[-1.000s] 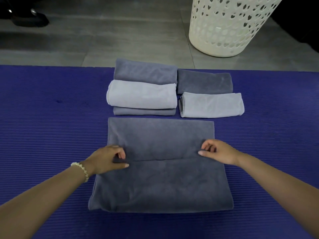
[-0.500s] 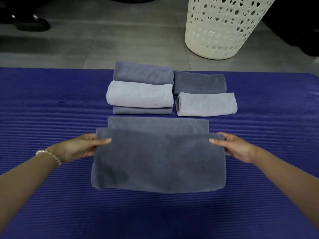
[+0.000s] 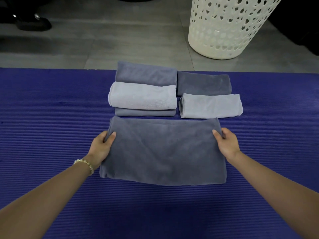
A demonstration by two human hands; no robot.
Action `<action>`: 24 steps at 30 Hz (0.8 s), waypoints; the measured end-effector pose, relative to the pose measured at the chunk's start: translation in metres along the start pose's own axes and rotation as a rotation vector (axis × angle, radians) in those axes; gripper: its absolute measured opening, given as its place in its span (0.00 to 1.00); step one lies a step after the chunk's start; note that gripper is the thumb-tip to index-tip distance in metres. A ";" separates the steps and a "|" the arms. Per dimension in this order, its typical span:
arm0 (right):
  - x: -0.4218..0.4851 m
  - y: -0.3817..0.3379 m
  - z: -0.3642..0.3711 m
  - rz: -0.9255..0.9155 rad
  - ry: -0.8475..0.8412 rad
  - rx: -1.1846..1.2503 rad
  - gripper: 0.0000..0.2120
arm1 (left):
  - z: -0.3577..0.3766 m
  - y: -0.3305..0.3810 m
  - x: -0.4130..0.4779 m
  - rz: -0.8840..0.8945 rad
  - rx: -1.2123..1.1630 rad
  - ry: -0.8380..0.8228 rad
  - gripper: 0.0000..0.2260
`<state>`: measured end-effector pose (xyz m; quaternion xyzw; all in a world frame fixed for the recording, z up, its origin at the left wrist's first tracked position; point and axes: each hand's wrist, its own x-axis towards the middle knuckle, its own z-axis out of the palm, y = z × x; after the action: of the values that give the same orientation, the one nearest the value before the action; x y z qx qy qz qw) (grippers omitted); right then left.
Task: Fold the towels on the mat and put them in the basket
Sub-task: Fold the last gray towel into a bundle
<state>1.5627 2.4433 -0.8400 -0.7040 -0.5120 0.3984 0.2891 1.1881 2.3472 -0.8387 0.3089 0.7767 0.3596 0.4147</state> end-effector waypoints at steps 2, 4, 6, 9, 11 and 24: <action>0.004 -0.004 -0.003 -0.050 0.038 0.007 0.11 | -0.001 -0.001 -0.001 0.091 -0.009 0.049 0.13; 0.014 -0.004 -0.002 -0.013 0.036 0.037 0.10 | -0.004 -0.009 0.001 0.087 0.003 0.076 0.13; 0.022 -0.002 0.005 0.098 0.029 0.077 0.10 | -0.006 -0.020 0.005 0.021 0.017 0.035 0.12; 0.026 0.007 0.013 0.238 0.010 0.062 0.15 | -0.009 -0.028 0.006 -0.090 0.001 -0.004 0.15; 0.019 0.011 0.012 0.263 -0.019 0.050 0.17 | -0.011 -0.026 0.005 -0.133 -0.011 -0.018 0.17; -0.043 0.036 -0.016 0.263 -0.257 0.024 0.12 | -0.027 -0.044 -0.026 -0.060 0.075 -0.087 0.17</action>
<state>1.5871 2.3911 -0.8496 -0.7046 -0.4436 0.5255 0.1749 1.1689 2.2946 -0.8531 0.3159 0.7798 0.3041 0.4468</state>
